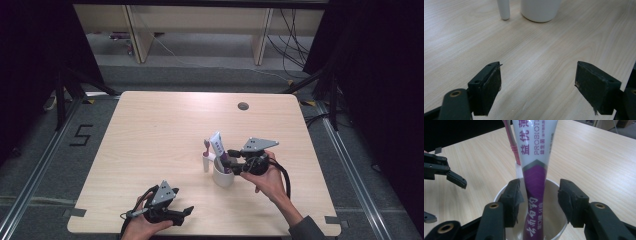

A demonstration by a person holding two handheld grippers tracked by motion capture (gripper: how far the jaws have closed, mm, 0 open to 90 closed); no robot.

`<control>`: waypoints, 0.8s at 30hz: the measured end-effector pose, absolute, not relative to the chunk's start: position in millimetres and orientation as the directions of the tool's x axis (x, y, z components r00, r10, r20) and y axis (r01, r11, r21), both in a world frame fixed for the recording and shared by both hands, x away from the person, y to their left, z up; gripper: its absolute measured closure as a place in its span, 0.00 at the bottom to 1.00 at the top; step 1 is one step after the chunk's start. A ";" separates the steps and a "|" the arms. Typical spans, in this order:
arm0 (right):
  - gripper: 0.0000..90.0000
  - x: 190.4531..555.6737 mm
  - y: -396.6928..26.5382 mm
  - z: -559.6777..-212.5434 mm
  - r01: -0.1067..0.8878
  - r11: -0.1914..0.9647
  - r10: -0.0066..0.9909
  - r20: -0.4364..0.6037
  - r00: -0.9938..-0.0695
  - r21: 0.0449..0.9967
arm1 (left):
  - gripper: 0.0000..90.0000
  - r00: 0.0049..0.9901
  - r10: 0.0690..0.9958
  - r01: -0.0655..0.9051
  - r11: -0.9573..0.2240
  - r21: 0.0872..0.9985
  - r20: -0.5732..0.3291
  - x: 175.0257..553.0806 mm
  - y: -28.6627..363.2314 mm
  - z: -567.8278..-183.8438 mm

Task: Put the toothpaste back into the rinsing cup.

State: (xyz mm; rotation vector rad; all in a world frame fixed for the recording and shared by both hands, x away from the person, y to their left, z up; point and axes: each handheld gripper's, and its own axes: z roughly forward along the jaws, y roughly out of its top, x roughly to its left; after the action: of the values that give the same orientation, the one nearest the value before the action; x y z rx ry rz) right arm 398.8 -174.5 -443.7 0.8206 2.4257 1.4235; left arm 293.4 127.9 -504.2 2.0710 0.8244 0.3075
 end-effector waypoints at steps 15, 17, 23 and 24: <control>0.54 396.5 -181.0 -439.2 0.357 0.361 0.577 0.095 -0.811 0.862 | 0.23 0.751 0.656 0.441 -0.411 0.798 -0.077 293.3 127.5 -504.4; 0.53 394.4 -181.5 -438.3 0.366 0.339 0.585 0.110 -0.803 0.867 | 0.23 0.752 0.654 0.441 -0.409 0.799 -0.080 293.6 127.8 -504.4; 0.52 393.3 -188.9 -434.6 0.349 0.344 0.587 0.091 -0.804 0.872 | 0.23 0.752 0.654 0.442 -0.406 0.800 -0.084 293.3 127.7 -504.2; 0.52 392.5 -189.5 -434.4 0.359 0.336 0.595 0.100 -0.798 0.871 | 0.23 0.755 0.651 0.438 -0.403 0.804 -0.085 293.5 127.7 -504.6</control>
State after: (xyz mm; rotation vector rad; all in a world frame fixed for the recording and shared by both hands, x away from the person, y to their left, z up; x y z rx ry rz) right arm 392.5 -189.5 -434.4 0.8623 2.3642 1.4478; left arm 293.5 127.7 -504.6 2.0610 0.8166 0.3031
